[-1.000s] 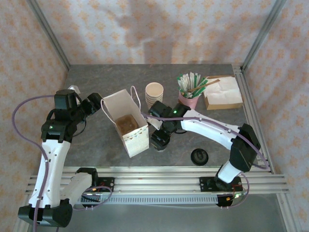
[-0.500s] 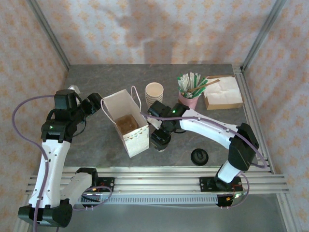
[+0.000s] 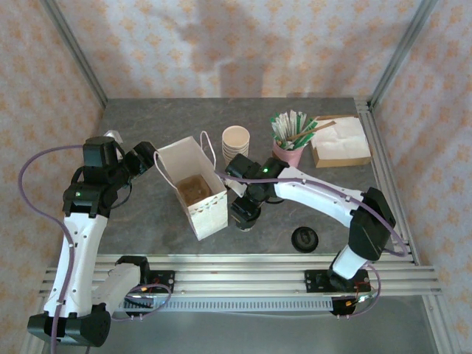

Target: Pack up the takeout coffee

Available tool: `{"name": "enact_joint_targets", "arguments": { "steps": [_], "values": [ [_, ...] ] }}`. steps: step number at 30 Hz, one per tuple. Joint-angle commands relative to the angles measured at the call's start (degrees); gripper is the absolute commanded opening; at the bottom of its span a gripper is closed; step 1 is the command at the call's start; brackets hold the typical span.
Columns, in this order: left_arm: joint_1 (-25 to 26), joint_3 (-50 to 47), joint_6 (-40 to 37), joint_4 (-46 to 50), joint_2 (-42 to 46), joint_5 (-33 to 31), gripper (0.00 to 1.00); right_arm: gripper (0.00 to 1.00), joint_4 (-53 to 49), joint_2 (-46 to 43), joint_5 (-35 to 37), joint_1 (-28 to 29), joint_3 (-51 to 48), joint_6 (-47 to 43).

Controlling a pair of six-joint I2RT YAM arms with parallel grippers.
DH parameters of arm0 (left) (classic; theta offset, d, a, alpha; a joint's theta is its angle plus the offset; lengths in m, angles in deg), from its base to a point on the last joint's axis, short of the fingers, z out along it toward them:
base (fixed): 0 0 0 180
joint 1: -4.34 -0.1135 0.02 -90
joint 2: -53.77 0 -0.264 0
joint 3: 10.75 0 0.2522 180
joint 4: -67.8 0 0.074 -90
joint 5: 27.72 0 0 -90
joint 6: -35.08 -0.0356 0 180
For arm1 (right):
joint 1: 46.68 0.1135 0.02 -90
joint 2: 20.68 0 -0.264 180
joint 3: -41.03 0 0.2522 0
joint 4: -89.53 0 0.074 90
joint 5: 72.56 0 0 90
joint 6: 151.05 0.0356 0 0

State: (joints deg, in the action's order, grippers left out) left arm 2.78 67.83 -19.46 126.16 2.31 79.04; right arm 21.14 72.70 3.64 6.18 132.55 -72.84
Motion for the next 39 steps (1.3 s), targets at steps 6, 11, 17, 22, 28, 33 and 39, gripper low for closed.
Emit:
{"name": "enact_joint_targets", "arguments": {
  "steps": [6,11,17,22,28,33,39],
  "values": [
    [-0.4,1.0,-0.6,1.0,0.9,0.6,0.79,0.69,-3.6,-5.7,7.3,-0.5,-2.5,2.4],
    [-0.4,1.2,-0.4,0.8,1.0,0.8,0.79,0.69,-4.1,-10.2,10.1,-1.4,-2.5,5.7],
    [-0.4,2.0,-0.7,1.2,1.4,0.4,0.79,0.65,-14.7,-11.0,15.7,-1.6,5.8,13.8],
    [-0.4,2.8,-0.7,1.4,1.7,0.1,0.79,0.63,-24.9,-11.5,16.3,-1.6,17.5,18.5],
    [-0.4,3.9,-1.2,1.7,1.5,-0.5,0.79,0.59,-28.4,-13.5,14.3,-1.4,31.6,20.3],
    [-0.4,4.8,-1.3,2.2,1.0,-0.9,0.79,0.58,-27.8,-13.0,12.5,-0.3,42.9,17.7],
    [-0.4,5.7,-1.4,2.8,0.7,-1.8,0.79,0.58,-20.7,-11.6,6.5,2.8,48.6,12.2]
  ]
}}
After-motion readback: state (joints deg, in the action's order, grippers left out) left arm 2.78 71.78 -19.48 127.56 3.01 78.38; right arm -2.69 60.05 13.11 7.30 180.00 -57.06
